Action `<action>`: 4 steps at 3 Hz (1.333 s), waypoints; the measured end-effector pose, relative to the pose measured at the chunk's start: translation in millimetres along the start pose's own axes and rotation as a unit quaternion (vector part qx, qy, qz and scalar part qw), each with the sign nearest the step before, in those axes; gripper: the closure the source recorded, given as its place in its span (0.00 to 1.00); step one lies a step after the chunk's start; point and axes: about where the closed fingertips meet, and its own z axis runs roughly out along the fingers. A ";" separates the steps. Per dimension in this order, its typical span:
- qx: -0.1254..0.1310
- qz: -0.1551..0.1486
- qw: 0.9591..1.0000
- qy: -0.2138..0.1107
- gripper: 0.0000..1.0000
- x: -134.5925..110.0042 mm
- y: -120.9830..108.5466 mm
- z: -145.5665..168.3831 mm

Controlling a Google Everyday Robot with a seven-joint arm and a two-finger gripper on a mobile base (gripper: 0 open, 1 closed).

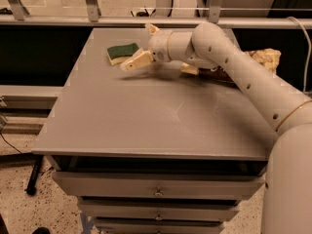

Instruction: Move orange near sponge

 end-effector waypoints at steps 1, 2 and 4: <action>0.017 -0.004 1.000 0.006 0.00 -6.4 0.2 -22.6; 0.059 -0.008 0.998 0.027 0.00 -7.7 1.3 -70.9; 0.155 0.010 0.987 0.047 0.00 3.4 34.3 -207.1</action>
Offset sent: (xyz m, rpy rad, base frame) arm -0.0700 -0.1325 0.0409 -0.0839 -0.0541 -0.2705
